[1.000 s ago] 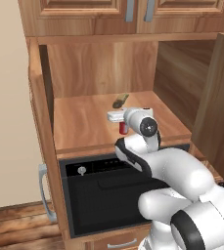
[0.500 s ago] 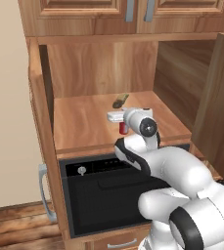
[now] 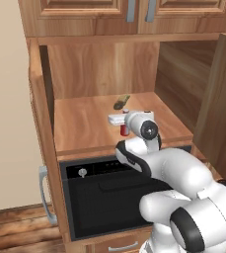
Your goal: The dining table condiment station is running low on ketchup. Refill the condiment station by opening the cabinet and taking the ketchup from the cabinet and placing it on the dining table.
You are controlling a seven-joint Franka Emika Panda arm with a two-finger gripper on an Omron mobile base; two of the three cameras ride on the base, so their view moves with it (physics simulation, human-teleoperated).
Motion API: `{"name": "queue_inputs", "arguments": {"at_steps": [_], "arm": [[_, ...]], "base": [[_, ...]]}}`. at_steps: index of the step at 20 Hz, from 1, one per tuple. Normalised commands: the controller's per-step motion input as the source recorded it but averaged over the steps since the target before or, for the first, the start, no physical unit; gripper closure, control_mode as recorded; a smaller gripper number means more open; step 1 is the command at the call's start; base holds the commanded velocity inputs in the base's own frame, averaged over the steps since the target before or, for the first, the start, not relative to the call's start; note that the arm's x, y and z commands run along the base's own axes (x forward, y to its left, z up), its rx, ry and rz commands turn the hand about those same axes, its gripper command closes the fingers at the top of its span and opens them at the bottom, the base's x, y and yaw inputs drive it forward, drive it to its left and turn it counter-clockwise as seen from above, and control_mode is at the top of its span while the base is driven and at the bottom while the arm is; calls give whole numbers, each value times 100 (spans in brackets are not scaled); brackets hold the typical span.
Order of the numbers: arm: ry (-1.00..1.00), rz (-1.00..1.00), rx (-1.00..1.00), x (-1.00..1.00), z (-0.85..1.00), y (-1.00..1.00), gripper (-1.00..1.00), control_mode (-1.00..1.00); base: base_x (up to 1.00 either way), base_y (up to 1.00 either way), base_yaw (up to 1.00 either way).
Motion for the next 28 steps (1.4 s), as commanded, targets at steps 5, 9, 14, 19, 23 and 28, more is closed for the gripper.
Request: {"name": "queue_inputs", "arguments": {"at_steps": [5, 9, 14, 19, 23, 28], "arm": [[2, 0, 0, 7, -13, 0, -100, -100], [1, 0, 0, 8, -9, 0, -100, -100], [0, 0, 0, 13, -4, -1, -100, -100], [0, 0, 0, 15, 0, -1, -100, -100], [0, 0, 0, 15, -3, -3, -100, -100], [1, 0, 0, 10, -7, -1, -100, -100]], "base": [[0, 0, 0], [0, 0, 0], [0, 0, 0], [0, 0, 0], [0, 0, 0], [0, 0, 0]]}}
